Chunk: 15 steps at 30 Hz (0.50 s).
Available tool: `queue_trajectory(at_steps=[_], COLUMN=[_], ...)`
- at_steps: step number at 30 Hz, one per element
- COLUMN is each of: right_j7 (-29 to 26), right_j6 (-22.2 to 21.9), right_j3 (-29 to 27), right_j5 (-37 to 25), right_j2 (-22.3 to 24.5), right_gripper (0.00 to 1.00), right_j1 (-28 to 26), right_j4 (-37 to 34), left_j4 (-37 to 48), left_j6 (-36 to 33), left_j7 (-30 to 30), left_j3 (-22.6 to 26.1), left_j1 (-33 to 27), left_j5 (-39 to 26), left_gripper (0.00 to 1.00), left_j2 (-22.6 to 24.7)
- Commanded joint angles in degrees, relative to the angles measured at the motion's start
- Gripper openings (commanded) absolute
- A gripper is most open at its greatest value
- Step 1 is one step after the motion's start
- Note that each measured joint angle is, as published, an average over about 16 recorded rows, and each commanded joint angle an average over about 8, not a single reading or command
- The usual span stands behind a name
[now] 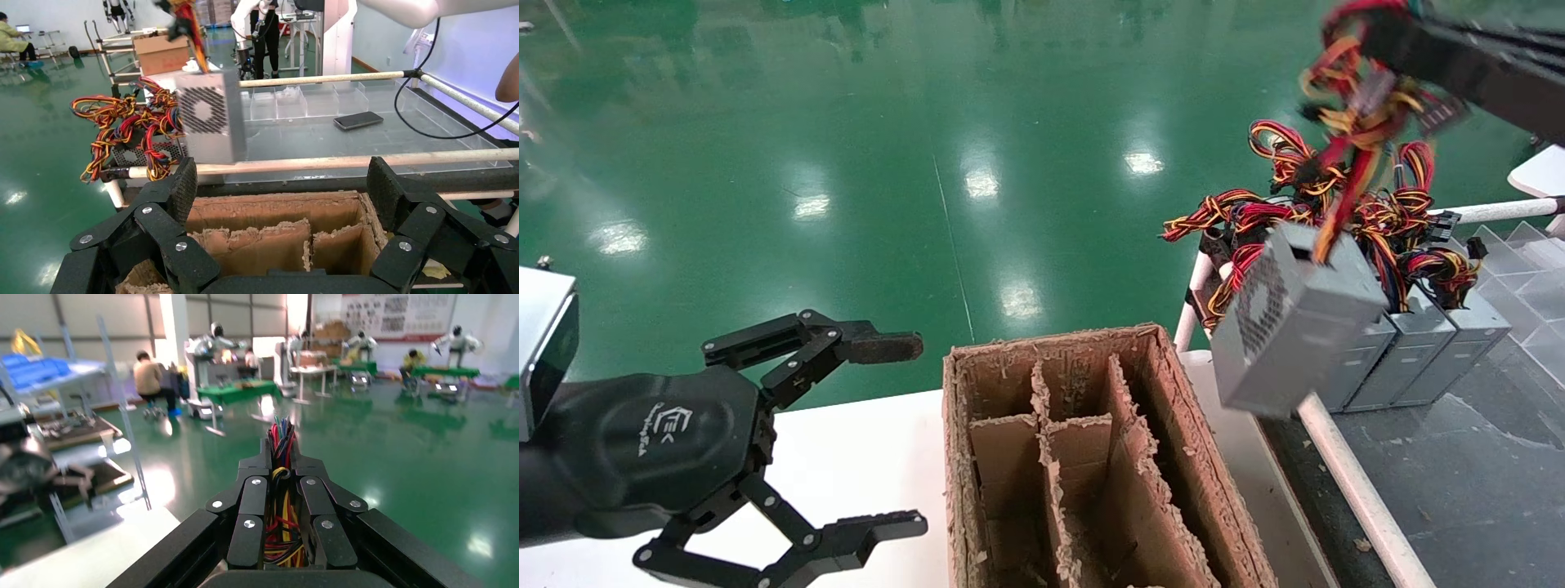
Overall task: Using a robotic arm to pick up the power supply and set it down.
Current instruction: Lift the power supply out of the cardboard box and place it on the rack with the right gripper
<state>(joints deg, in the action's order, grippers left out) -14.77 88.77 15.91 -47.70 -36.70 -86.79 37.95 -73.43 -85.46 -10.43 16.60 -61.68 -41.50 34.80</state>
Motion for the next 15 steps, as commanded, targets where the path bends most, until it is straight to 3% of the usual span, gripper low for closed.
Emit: queue_trajectory(at_steps=[1, 15], right_j7=[0.53, 6.23], right_j6=[1.79, 1.75], right_j3=[0.20, 2.68], right_j5=[-0.31, 3.31], right_j2=[1.67, 10.74], right_gripper=[0.00, 0.00], right_j1=[-0.47, 3.98], right_j4=[-1.33, -5.17], left_j4=[0.00, 0.00], left_j6=[0.00, 0.02], left_j7=[0.00, 0.03], left_j3=[0.01, 0.06], left_j1=[0.00, -0.01], left_j5=[0.00, 0.04], left_gripper=[1.00, 1.00], left_j2=[0.00, -0.02])
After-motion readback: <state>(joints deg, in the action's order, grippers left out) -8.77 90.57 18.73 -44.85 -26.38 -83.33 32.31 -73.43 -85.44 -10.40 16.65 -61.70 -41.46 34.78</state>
